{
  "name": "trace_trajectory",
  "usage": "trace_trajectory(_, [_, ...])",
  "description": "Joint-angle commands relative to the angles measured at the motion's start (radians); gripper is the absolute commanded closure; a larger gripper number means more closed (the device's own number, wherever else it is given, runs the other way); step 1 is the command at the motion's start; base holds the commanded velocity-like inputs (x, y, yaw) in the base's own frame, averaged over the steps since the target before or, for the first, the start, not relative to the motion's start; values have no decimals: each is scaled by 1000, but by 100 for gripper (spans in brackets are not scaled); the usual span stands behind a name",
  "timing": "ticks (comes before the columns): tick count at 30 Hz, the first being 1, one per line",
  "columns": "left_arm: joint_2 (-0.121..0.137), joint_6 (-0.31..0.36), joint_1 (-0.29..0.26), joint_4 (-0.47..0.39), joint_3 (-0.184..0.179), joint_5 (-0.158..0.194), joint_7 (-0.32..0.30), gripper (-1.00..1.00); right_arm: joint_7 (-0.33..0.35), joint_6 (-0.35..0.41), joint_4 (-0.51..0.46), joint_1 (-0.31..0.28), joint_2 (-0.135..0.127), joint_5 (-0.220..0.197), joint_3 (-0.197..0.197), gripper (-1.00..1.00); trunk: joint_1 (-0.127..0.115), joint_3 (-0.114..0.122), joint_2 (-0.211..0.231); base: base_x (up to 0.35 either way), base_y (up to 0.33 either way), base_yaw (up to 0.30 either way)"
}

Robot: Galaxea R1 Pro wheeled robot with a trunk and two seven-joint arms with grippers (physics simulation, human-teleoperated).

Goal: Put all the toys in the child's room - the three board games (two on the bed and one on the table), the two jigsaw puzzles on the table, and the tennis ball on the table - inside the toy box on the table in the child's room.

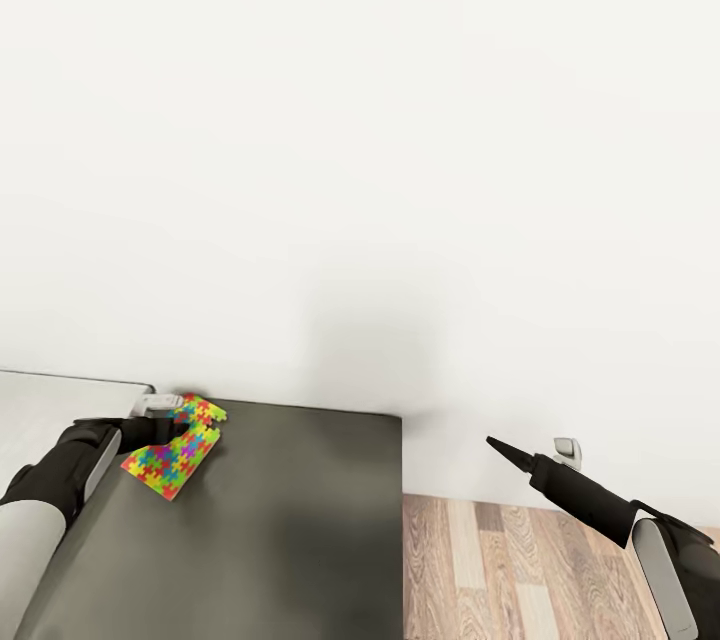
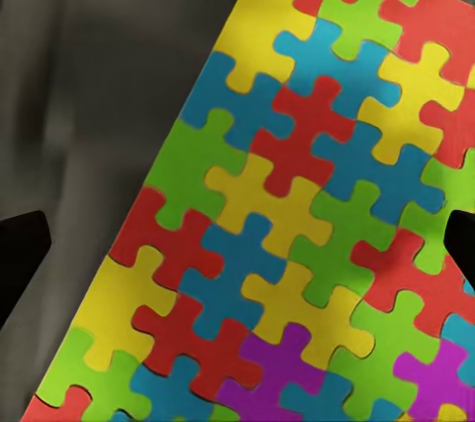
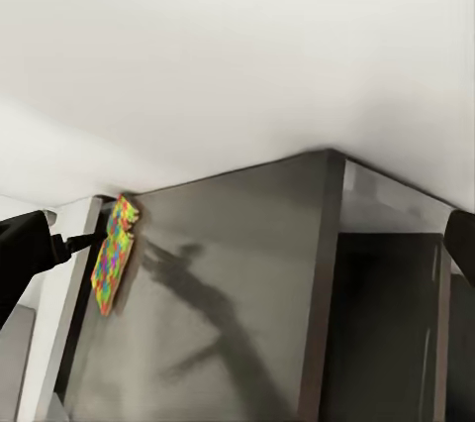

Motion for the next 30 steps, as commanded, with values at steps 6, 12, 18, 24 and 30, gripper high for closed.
trace_trajectory(6, [11,6,-1,-1,5,-3,-23,-100,1,6,0,-1,0,-3,-1,-100,0,-5,-2,0,0,0])
trace_trajectory(12, [40,6,-1,-1,7,-2,-96,-100,1,6,0,-1,0,-3,-1,-100,0,-6,-2,0,0,0])
trace_trajectory(18, [45,5,-2,-1,6,-2,-131,-100,1,6,0,-1,0,-2,-1,-100,0,-6,-2,0,0,0])
trace_trajectory(24, [48,5,-1,-1,7,-2,-141,-100,1,6,0,-1,-1,-3,-1,-100,0,-6,-2,0,0,0])
trace_trajectory(30, [49,5,-1,-1,6,-2,-146,-100,1,5,0,-1,-1,-3,-1,-100,0,-6,-2,0,0,0])
